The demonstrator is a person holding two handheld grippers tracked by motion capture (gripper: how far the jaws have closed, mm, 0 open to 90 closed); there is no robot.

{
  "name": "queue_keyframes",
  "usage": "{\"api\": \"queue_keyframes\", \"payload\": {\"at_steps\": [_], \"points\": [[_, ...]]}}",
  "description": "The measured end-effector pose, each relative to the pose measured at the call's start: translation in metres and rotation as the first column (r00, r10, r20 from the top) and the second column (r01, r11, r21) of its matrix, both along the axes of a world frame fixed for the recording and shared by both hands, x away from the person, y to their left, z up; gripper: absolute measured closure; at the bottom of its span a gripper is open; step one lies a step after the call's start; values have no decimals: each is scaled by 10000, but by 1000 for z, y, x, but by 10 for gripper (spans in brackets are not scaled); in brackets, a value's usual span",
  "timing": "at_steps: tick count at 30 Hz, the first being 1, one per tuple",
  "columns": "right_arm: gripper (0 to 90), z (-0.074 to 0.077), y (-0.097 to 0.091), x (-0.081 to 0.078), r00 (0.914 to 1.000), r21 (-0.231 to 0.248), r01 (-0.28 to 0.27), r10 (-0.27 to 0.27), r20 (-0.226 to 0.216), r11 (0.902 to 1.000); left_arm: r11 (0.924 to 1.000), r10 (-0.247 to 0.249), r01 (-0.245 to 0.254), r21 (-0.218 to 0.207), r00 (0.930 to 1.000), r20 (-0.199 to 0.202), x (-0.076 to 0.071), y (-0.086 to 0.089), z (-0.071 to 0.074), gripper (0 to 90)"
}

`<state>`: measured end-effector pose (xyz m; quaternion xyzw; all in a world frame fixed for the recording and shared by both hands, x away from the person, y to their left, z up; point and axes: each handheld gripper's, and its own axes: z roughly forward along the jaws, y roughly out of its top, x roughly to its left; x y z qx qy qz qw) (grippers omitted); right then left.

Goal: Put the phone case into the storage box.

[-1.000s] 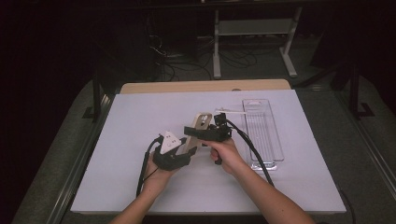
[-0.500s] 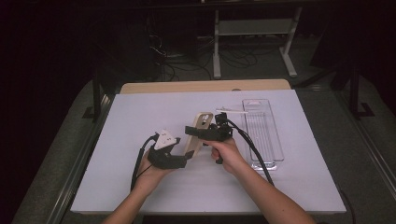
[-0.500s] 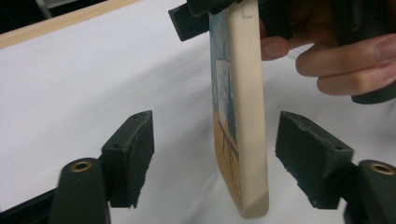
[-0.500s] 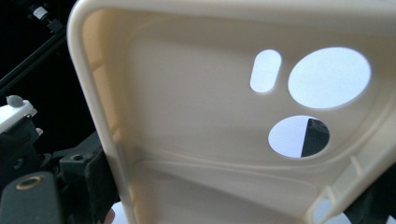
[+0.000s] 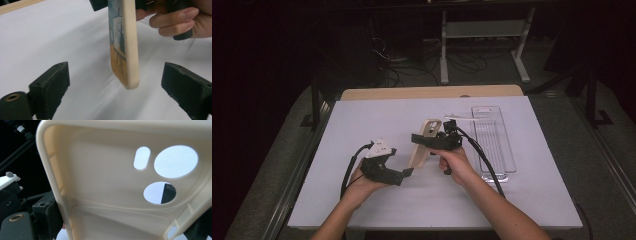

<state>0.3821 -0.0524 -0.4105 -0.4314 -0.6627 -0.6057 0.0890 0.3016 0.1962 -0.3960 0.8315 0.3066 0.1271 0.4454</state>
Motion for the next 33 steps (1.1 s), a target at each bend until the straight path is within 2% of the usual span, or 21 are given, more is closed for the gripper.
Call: {"api": "queue_keyframes", "payload": {"at_steps": [2,6,9,16,17,19,21,24,28,33], "points": [[97,0,0,0,10000,-29,-12,12,7,10000,9999,-100,100,-24,9999,-84,-1,5,-1,27],[97,1,-1,0,10000,23,12,-12,16,10000,9999,-149,150,67,9997,-174,-2,16,-5,4],[97,2,-2,0,10000,75,9,-9,-36,10000,9999,-113,114,123,9999,-77,-4,26,-8,3],[97,2,-2,0,10000,45,23,-23,-6,10000,9973,-418,428,595,9990,-186,-10,42,-17,0],[97,2,-2,0,10000,59,14,-14,3,10000,9985,-339,350,430,9991,-249,-13,43,-19,0],[97,2,-2,0,10000,61,20,-20,6,10000,9976,-415,424,543,9990,-170,-15,47,-23,0],[97,2,-2,0,10000,42,41,-41,19,10000,9979,-447,458,456,9987,-231,-18,50,-27,0],[97,3,-2,0,10000,44,62,-62,28,10000,9962,-487,493,721,9988,-95,-22,54,-30,0],[97,5,-4,0,9999,104,115,-116,59,9999,9982,-312,319,499,9994,-135,-22,56,-30,0],[97,9,-7,1,9998,61,138,-139,110,9999,9987,-364,371,335,9991,-223,-20,59,-30,0]]}}
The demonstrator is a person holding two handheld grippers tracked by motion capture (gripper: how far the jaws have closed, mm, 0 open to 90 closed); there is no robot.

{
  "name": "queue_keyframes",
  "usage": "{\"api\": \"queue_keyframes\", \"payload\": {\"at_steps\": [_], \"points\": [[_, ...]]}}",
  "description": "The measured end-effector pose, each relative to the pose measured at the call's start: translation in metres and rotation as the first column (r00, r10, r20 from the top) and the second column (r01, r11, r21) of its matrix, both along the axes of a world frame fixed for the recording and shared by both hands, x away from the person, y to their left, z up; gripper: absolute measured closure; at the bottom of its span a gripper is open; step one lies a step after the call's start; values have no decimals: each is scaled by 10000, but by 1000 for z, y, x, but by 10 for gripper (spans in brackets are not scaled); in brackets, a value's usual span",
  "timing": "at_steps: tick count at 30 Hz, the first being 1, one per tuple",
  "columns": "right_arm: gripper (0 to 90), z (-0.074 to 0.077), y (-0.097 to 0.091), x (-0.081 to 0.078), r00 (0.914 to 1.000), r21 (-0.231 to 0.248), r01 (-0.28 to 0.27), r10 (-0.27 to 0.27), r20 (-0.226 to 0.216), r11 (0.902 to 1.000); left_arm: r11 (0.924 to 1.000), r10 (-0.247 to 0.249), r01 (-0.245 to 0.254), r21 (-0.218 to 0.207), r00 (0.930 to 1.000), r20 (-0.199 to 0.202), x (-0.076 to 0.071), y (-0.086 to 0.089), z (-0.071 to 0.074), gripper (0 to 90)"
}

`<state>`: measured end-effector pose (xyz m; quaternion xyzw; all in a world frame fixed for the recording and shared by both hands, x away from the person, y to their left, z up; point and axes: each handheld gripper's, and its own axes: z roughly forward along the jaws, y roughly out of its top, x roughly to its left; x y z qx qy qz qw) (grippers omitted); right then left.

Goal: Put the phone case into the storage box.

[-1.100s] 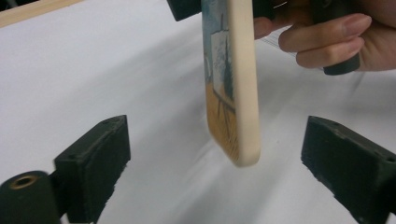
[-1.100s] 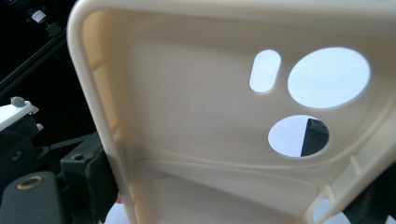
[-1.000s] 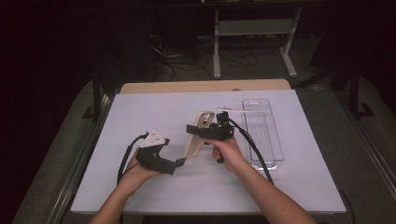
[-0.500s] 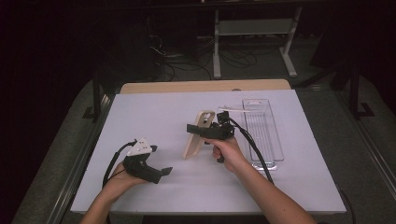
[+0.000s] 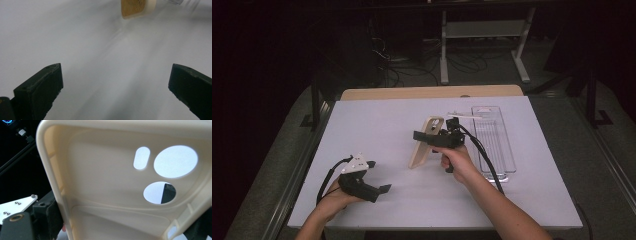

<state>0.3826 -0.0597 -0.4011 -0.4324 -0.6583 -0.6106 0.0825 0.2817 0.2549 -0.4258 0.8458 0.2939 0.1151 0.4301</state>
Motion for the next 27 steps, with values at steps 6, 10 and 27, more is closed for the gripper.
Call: {"api": "queue_keyframes", "payload": {"at_steps": [6,10,27], "points": [[97,8,-8,2,9997,75,165,-166,190,9998,10000,-12,12,-36,10000,52,1,-2,2,0],[97,12,-15,3,9992,183,346,-349,183,9992,9997,-175,174,162,9998,64,1,-4,0,0],[97,26,-40,10,9977,211,658,-661,144,9976,9996,-258,258,113,9997,12,2,-4,0,0]]}}
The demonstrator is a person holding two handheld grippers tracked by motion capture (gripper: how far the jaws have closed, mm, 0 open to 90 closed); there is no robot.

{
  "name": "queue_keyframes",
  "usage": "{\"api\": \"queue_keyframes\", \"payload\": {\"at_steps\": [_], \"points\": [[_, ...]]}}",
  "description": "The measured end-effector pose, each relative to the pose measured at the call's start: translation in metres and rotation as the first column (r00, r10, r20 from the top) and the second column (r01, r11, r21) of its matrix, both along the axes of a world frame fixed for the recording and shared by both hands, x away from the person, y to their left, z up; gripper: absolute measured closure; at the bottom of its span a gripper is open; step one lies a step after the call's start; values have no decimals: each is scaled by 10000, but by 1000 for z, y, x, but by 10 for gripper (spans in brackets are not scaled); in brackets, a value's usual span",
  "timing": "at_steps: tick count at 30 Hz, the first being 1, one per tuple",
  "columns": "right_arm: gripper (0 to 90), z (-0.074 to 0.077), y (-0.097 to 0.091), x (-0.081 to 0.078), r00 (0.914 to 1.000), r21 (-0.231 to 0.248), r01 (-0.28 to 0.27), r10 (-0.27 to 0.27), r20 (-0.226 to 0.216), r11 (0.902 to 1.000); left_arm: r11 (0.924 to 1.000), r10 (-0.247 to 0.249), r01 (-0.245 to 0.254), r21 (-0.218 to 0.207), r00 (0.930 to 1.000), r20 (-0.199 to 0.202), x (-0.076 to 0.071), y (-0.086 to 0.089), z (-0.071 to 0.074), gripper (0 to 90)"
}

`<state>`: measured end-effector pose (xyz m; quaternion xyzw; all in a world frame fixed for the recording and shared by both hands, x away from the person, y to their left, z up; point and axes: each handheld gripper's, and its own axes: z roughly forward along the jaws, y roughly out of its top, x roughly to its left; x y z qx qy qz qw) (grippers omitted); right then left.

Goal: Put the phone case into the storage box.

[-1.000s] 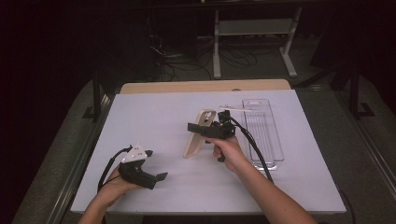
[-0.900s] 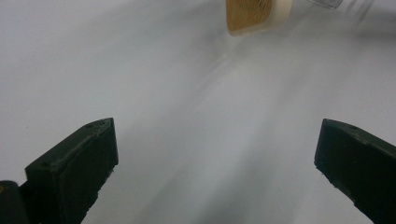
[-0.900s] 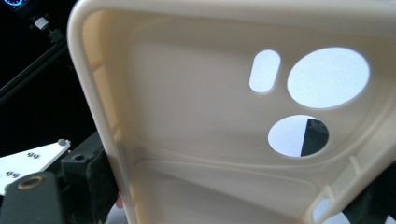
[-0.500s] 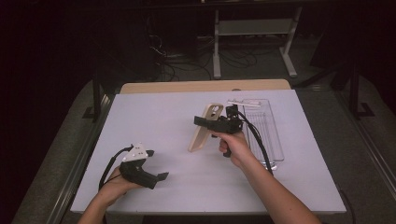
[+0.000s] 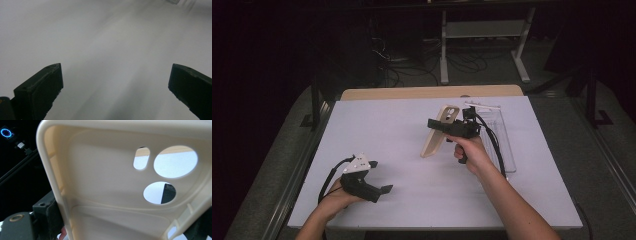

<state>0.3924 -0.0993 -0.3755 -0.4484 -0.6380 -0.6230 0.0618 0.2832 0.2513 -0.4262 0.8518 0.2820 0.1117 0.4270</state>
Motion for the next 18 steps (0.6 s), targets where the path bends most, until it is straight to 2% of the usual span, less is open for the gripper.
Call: {"api": "queue_keyframes", "payload": {"at_steps": [8,9,11,14,15,18], "points": [[97,7,-13,3,9997,92,232,-232,43,9997,9999,-63,62,146,9999,83,0,0,-1,0],[97,7,-15,3,9996,85,273,-273,98,9996,10000,5,-5,-30,10000,49,0,-1,-2,0],[97,9,-19,4,9993,143,355,-357,112,9993,9999,55,-55,-126,10000,-1,-1,-2,-2,0],[97,12,-25,4,9991,168,422,-423,68,9990,10000,-10,10,-11,10000,37,0,-1,-2,0],[97,12,-26,4,9989,198,455,-457,95,9988,9998,-83,81,197,9999,97,0,0,-1,0],[97,15,-31,5,9984,205,551,-553,68,9983,10000,29,-28,-94,10000,57,-1,-2,-1,0]]}}
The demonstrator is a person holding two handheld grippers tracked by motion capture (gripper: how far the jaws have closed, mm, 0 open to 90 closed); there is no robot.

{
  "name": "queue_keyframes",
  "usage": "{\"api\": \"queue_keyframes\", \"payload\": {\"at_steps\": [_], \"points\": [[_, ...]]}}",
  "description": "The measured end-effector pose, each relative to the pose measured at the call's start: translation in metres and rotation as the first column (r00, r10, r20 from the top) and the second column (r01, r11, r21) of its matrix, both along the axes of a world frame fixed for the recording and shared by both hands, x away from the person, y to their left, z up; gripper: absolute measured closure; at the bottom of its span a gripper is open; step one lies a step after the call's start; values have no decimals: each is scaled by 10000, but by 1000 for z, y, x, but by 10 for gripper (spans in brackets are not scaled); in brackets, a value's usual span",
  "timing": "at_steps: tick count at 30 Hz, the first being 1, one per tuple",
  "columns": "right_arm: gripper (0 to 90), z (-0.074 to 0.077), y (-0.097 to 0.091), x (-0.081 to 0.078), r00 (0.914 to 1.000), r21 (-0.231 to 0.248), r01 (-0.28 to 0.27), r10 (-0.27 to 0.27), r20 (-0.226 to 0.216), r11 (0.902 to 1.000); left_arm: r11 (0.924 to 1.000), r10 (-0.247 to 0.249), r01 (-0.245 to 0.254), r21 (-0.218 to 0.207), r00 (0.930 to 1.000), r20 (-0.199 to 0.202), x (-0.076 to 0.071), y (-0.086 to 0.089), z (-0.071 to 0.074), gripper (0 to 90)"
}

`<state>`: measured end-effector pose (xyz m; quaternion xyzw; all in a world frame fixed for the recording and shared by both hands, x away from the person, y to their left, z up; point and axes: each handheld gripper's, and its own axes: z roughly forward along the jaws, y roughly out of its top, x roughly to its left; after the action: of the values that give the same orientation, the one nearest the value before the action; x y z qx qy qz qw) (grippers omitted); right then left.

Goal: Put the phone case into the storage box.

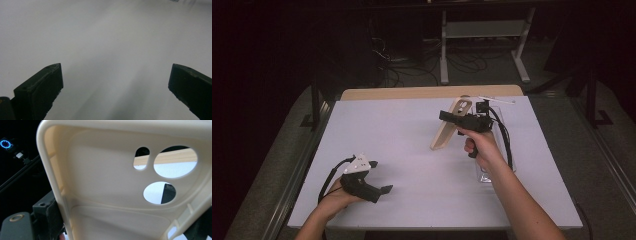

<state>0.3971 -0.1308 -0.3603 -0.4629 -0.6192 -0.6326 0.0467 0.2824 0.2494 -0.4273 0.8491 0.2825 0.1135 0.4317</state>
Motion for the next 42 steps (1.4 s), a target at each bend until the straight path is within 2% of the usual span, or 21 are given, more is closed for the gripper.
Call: {"api": "queue_keyframes", "payload": {"at_steps": [1,2,4,21,42], "points": [[97,0,-2,0,10000,27,32,-32,39,10000,10000,-31,31,59,10000,7,0,0,0,0],[97,1,-4,1,10000,19,57,-58,33,10000,9995,-134,133,294,9999,45,1,2,1,0],[97,1,-7,1,9999,71,148,-148,53,9999,10000,-13,13,52,10000,-3,0,0,0,0],[97,11,-42,4,9956,208,924,-926,106,9955,9997,-115,115,230,9999,5,0,0,0,0],[97,16,-91,7,9763,457,2161,-2164,15,9753,9997,-143,143,220,9999,-16,0,0,-1,0]]}}
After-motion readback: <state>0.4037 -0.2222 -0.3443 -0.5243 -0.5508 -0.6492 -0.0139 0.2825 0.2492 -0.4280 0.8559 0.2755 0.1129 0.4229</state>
